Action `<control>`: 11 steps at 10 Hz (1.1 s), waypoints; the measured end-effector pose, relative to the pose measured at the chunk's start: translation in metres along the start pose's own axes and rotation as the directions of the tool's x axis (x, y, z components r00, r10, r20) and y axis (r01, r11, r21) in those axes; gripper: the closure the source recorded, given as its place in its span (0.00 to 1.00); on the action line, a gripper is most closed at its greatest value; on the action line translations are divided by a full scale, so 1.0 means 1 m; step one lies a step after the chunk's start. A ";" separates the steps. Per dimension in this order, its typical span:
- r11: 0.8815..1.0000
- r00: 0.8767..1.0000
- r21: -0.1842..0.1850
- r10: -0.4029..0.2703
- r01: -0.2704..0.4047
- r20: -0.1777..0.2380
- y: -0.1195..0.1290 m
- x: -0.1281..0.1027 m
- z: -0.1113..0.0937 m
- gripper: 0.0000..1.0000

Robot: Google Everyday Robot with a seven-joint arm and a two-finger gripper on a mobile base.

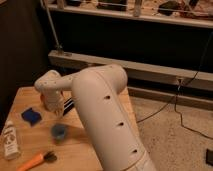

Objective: Push the eraser across the table

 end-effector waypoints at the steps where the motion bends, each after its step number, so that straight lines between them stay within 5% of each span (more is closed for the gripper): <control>1: 1.000 1.000 0.001 0.006 -0.006 0.003 -0.001 -0.001 0.000 1.00; 11: 0.999 0.999 -0.003 0.052 -0.052 0.016 -0.017 -0.013 0.008 1.00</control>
